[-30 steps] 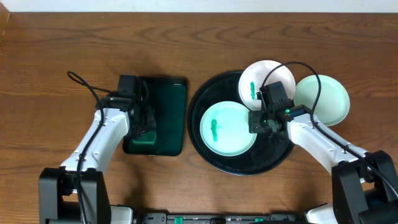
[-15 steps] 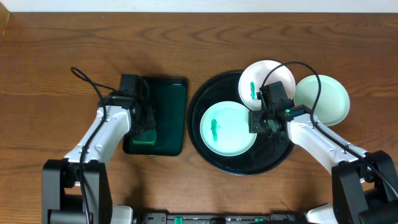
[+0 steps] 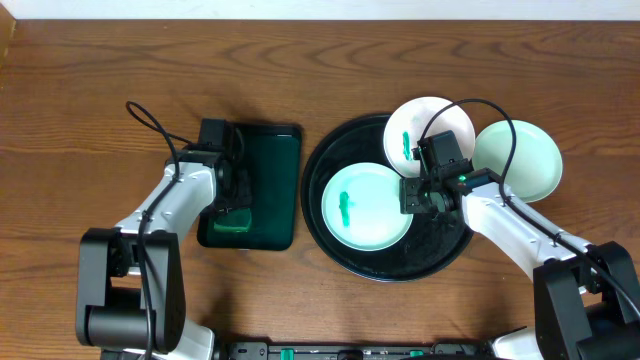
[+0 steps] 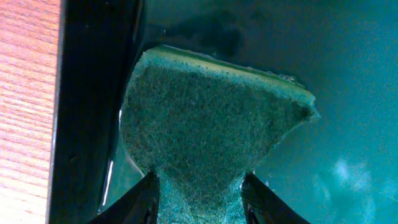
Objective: Clean dirty plates on tray and stack at the side
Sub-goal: 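Close the left gripper on the green sponge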
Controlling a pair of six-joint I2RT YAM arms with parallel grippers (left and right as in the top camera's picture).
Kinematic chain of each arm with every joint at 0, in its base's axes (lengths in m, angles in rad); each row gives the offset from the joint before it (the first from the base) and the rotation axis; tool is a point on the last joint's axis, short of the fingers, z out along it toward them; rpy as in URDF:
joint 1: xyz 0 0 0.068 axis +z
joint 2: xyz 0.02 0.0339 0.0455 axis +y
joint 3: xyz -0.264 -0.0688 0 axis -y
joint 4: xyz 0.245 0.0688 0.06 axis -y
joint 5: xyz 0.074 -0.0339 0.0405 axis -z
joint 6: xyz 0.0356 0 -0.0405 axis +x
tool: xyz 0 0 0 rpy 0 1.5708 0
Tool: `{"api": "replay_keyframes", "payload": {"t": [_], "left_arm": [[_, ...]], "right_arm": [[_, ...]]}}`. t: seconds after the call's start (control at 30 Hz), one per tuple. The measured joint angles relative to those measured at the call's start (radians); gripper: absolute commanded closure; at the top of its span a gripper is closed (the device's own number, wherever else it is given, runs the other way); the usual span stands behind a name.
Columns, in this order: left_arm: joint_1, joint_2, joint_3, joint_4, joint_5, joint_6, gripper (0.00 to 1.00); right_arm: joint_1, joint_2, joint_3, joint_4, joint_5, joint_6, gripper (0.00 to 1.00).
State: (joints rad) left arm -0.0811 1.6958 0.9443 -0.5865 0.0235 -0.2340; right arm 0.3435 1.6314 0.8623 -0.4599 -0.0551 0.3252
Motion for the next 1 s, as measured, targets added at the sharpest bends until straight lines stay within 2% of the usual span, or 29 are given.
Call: {"api": "replay_keyframes", "payload": {"t": [0.33,0.37,0.47,0.5,0.8,1.0], "left_arm": [[0.000,0.004,-0.001,0.005,0.000,0.003,0.67],[0.000,0.004,-0.003,0.008,0.000,0.003,0.70],[0.000,0.004,-0.015,0.027,0.001,0.003,0.91],[0.000,0.004,-0.017,0.030,0.003,0.001,0.93],[0.002,-0.036,-0.018,0.030,0.084,0.006,0.93],[0.001,-0.237,-0.018,0.030,0.136,0.006,0.93]], "right_arm": [[0.000,0.000,0.000,0.000,0.000,0.000,0.39],[0.000,0.000,0.000,0.000,0.000,0.000,0.39],[0.000,0.000,0.000,0.000,0.000,0.000,0.39],[0.000,0.000,0.000,0.000,0.000,0.000,0.39],[0.000,0.000,0.000,0.000,0.000,0.000,0.41],[0.000,0.000,0.000,0.000,0.000,0.000,0.44]]}}
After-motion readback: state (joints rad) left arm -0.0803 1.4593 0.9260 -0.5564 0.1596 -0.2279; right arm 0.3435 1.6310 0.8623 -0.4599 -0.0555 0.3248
